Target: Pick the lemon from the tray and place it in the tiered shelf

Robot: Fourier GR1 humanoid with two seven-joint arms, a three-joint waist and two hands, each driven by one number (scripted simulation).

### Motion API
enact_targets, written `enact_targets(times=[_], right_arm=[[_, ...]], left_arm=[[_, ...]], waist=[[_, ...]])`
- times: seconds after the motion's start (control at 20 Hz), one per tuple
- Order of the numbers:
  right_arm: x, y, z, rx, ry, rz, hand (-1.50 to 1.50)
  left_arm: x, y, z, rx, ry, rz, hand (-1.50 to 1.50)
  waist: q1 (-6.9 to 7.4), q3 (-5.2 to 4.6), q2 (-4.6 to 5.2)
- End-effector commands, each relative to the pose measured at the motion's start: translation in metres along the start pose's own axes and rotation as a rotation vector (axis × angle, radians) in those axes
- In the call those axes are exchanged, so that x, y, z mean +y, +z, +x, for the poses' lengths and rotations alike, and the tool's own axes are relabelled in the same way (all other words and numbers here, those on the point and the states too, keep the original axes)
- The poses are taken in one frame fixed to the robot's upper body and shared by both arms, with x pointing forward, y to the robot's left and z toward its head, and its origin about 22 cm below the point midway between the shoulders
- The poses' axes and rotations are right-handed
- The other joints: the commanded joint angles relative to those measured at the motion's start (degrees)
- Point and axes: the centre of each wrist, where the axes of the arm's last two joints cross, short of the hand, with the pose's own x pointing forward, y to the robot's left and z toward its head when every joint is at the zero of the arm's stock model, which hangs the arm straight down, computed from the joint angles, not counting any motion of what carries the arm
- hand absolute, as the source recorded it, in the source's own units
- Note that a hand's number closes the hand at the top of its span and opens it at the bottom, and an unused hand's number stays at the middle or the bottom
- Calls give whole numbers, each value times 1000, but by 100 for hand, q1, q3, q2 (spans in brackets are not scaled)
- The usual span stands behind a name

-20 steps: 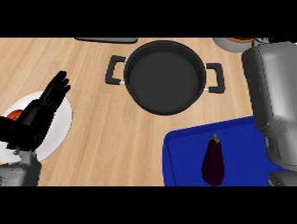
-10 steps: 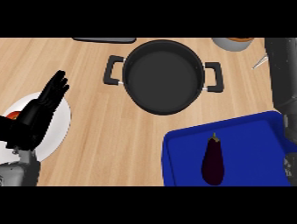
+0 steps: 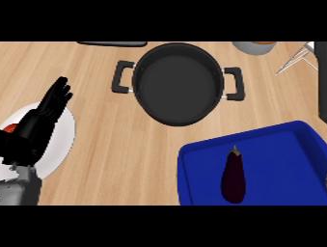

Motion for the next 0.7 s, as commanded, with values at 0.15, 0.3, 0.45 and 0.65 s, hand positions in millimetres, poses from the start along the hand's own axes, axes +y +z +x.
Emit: enact_targets(times=[0.15,0.3,0.45,0.65], right_arm=[[9,-51,-40,-85,651,-62,150],[3,-64,-24,-116,732,-68,150],[4,-62,-15,-157,759,-90,150],[2,-75,-22,-254,763,-112,150]], left_arm=[[1,2,3,19,0,-7,0],[4,-1,2,16,1,-13,0],[-8,5,-6,16,2,-3,0],[-5,-4,5,-9,-16,-7,0]], waist=[[-14,-10,-75],[4,6,-70],[41,13,-71],[78,21,-29]])
